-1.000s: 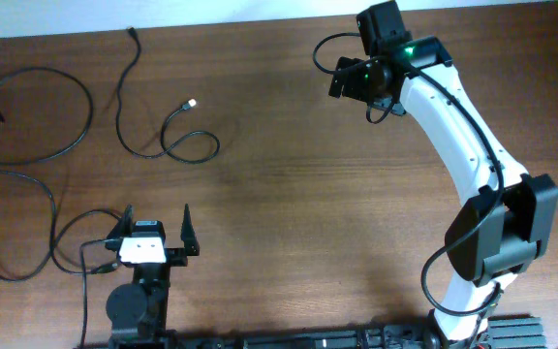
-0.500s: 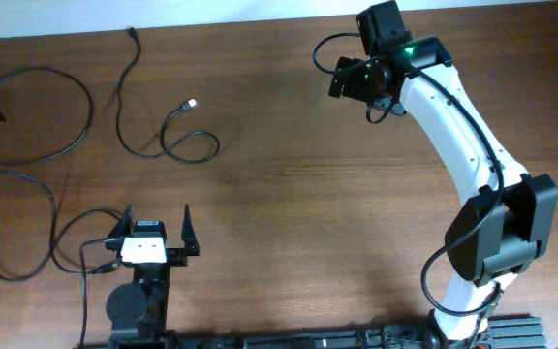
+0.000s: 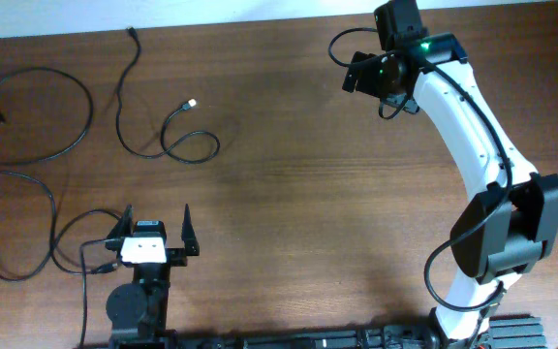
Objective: Untangle cables
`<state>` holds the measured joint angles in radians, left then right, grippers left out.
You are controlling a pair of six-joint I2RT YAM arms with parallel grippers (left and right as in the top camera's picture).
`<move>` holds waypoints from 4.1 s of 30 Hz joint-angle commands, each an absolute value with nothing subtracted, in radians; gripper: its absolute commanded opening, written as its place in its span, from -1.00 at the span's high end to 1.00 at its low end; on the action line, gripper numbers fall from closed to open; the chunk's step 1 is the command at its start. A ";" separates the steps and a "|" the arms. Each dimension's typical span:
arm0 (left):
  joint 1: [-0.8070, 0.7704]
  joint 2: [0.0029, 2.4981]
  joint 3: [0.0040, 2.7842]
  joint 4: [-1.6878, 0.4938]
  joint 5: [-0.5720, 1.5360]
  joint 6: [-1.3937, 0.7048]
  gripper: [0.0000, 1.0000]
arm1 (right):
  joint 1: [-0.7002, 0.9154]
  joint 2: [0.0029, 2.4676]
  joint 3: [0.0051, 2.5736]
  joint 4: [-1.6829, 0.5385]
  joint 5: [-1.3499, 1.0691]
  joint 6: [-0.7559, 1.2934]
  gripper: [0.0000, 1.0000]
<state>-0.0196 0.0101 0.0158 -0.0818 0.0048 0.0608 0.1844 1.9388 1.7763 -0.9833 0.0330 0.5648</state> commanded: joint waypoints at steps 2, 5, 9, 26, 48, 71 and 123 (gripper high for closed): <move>-0.023 0.008 0.009 -0.081 0.023 0.077 -0.98 | 0.184 1.940 1.772 -0.987 0.037 0.558 -0.97; -0.023 0.008 0.009 -0.081 0.023 0.077 -0.97 | 0.193 1.924 1.772 -1.002 0.038 0.558 -0.97; -0.023 0.008 0.009 -0.081 0.023 0.077 -0.98 | 0.202 1.833 1.772 -1.103 0.037 0.558 -0.97; -0.023 0.008 0.009 -0.081 0.023 0.077 -0.97 | 0.412 0.967 1.121 -0.929 0.037 0.558 -0.97; -0.023 0.008 0.008 -0.081 0.023 0.077 -0.97 | 0.095 0.003 0.101 -0.327 0.025 0.019 -0.97; -0.023 0.008 0.009 -0.081 0.023 0.077 -0.98 | -0.133 0.003 0.006 -0.069 -0.120 0.007 -0.97; -0.023 0.008 0.009 -0.081 0.023 0.077 -0.97 | -0.150 0.003 0.006 -0.077 0.057 0.009 -0.97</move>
